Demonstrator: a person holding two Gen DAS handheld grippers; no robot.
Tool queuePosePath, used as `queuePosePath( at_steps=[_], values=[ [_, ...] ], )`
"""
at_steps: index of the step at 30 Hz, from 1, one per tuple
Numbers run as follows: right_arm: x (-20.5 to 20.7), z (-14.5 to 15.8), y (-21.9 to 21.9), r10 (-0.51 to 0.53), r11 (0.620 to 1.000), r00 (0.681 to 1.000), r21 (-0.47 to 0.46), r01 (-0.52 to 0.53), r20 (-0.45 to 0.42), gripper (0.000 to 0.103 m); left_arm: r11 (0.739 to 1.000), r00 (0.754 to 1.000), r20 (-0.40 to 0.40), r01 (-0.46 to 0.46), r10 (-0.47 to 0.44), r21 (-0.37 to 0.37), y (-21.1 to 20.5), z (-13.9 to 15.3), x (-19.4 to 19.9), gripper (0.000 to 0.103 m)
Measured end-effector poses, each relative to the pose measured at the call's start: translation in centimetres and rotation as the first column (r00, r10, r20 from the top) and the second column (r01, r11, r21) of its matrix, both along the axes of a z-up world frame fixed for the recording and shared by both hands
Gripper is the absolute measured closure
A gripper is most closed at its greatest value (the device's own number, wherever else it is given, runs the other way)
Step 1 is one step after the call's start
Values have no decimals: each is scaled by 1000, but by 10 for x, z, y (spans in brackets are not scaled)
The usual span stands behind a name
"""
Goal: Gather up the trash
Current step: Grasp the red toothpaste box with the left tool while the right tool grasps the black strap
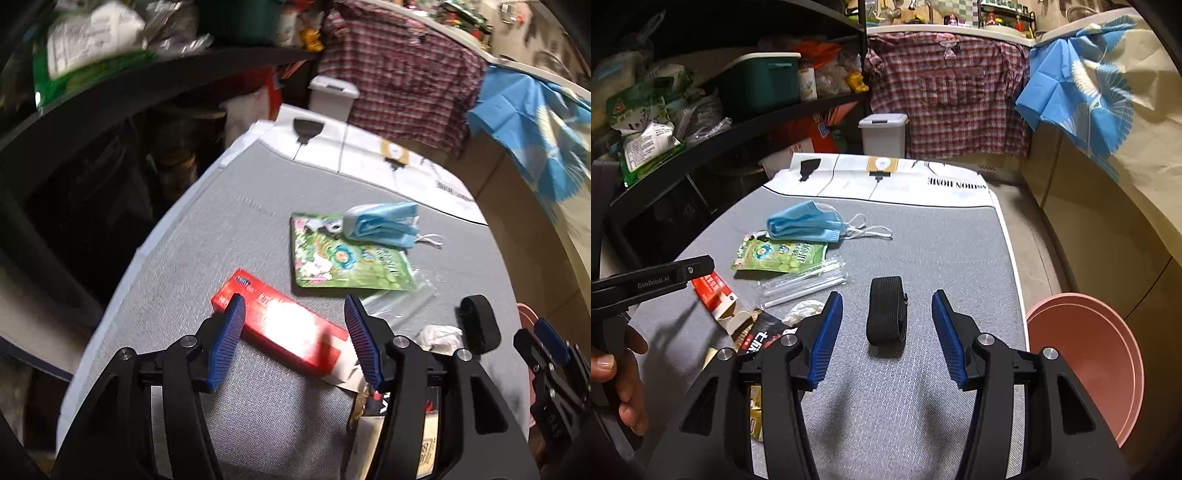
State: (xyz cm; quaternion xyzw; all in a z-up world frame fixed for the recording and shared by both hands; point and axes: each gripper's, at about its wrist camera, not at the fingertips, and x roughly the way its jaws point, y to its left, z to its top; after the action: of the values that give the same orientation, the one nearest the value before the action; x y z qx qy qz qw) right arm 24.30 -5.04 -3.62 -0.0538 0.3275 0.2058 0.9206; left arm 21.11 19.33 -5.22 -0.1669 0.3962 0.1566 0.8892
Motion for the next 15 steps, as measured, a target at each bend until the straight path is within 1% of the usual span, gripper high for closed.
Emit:
queuePosePath(
  at_steps=[2,5,6,10,13,15],
  values=[
    [4,-5,1,-1,1000,1000,-5,1,-18,50,999,999,-34,-37,36,-24,4,-9,3,48],
    [11,-13,3,-3,1000,999,-13,2,-45,50,997,996,-70,-51,47,-63,4,-20,8,47],
    [12,-16,4,-4,1000,999,-16,3,-53,50,996,996,-69,-53,48,-73,3,-21,10,45],
    [20,-24,5,-15,1000,996,-13,14,-84,50,997,997,-75,-34,28,-70,-3,-23,17,45],
    [25,-31,4,-22,1000,993,-15,21,-112,50,998,994,-106,-14,7,-67,-9,-27,22,45],
    [27,-35,4,-23,1000,992,-19,21,-128,50,999,993,-117,0,-5,-51,-11,-28,23,45]
  ],
)
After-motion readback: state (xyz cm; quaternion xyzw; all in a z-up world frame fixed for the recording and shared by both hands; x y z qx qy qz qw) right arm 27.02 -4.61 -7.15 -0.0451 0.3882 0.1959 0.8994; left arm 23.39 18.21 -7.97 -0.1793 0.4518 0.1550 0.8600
